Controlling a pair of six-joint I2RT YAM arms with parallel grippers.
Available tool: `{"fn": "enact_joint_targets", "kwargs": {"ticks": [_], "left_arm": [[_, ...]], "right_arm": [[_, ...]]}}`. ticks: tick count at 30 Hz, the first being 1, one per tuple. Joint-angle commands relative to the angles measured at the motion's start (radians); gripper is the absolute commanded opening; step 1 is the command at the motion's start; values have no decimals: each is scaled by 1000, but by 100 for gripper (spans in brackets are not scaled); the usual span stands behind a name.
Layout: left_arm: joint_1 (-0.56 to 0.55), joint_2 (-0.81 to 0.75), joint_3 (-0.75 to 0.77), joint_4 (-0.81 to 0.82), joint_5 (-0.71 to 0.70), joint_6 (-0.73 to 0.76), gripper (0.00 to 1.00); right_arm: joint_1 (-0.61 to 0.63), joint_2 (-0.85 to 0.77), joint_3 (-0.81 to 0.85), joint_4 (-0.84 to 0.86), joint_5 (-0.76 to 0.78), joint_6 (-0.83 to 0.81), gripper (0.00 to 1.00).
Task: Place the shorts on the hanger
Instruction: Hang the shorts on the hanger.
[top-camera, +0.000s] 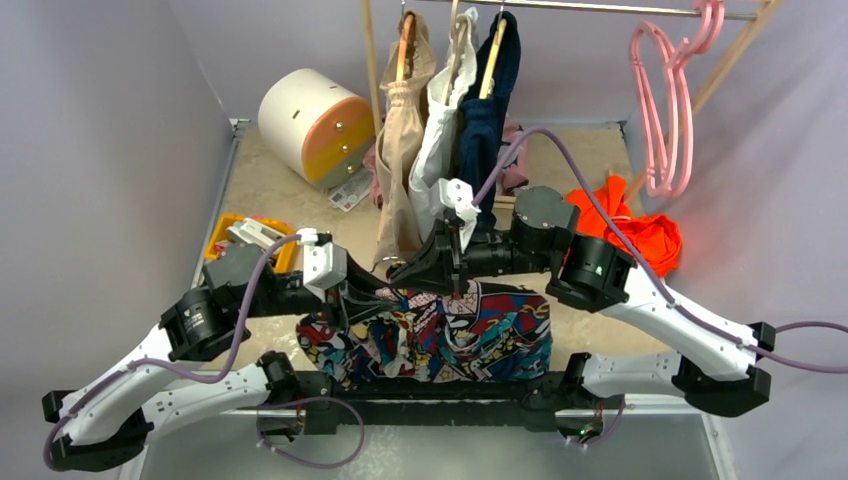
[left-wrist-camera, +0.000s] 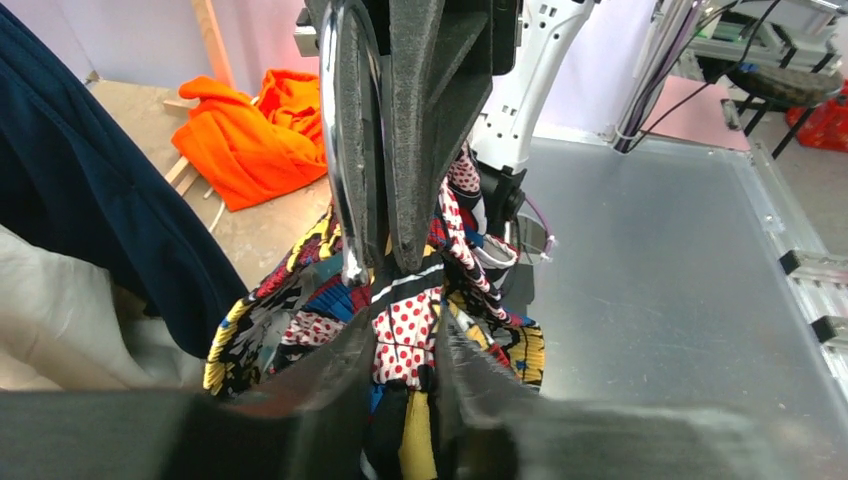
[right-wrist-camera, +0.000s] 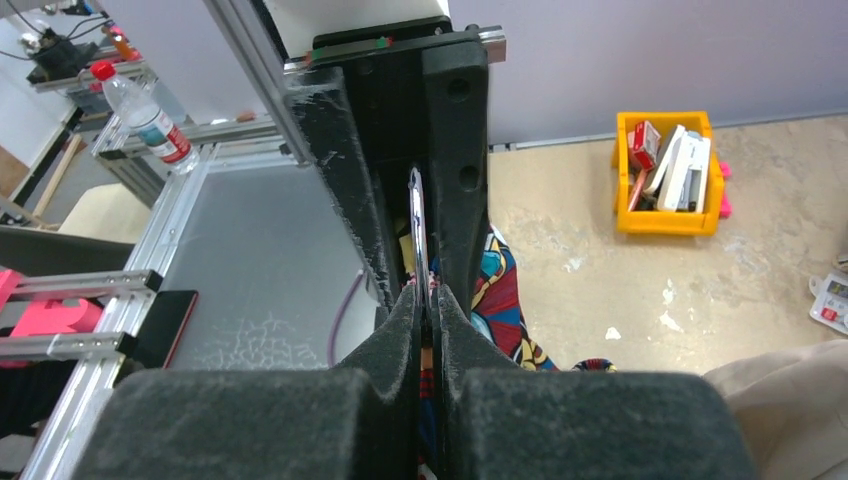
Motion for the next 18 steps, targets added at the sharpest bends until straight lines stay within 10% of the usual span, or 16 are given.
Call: {"fn": "enact_joint_targets", "kwargs": {"ticks": [1,6,18], "left_arm": [[2,-42,39,71,-61,15,31],[2,-107,15,46,-133,-1,51],[1,-194,32,11,-333,22,50]], "right_arm": [[2,-101,-44,152,45,32,0],[2,-166,-95,237,110,47,0],[1,-228,-127,311,161,58,0]]}}
